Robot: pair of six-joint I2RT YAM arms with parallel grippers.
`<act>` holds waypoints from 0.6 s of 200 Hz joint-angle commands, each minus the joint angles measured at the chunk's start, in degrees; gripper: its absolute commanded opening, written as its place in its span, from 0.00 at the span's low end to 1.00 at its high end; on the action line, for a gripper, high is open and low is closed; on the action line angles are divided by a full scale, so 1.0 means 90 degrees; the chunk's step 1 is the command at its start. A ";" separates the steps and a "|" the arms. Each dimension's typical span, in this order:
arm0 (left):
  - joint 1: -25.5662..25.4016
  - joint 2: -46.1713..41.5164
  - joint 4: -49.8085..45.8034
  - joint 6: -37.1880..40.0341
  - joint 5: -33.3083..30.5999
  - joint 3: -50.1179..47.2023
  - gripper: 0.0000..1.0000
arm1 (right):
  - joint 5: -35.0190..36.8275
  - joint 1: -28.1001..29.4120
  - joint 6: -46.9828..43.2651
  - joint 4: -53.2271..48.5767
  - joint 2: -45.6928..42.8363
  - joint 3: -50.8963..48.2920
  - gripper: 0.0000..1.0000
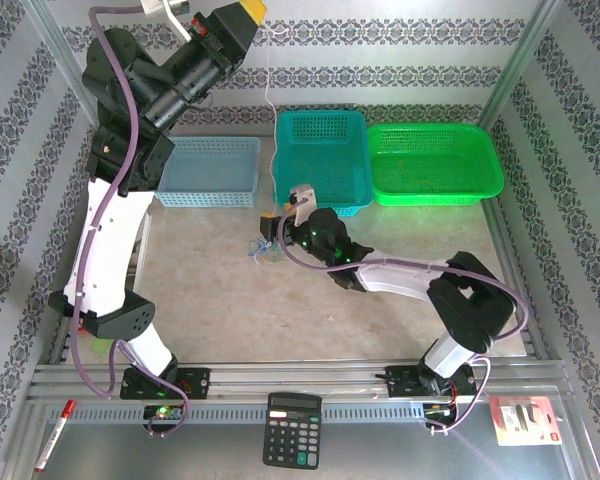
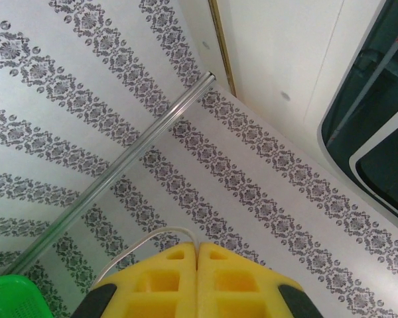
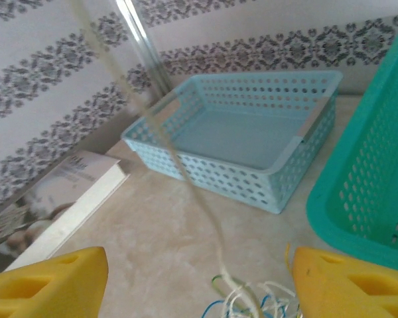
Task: Untangle the cables
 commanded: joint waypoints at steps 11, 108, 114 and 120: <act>-0.0127 -0.0046 0.0550 -0.0117 -0.0026 0.0221 0.00 | 0.0649 -0.0031 0.0041 0.0145 0.0669 0.0377 0.69; 0.0089 -0.0162 0.0288 0.0523 -0.0557 0.0787 0.00 | 0.2798 -0.0080 0.1009 0.0405 0.0314 -0.1878 0.38; 0.0122 -0.0163 0.0277 0.0515 -0.0547 0.0778 0.00 | 0.2932 -0.0095 0.1053 0.0374 0.0201 -0.2044 0.38; 0.0156 -0.0155 0.0277 0.0510 -0.0551 0.0768 0.00 | 0.3002 -0.0135 0.1110 0.0347 0.0076 -0.2210 0.38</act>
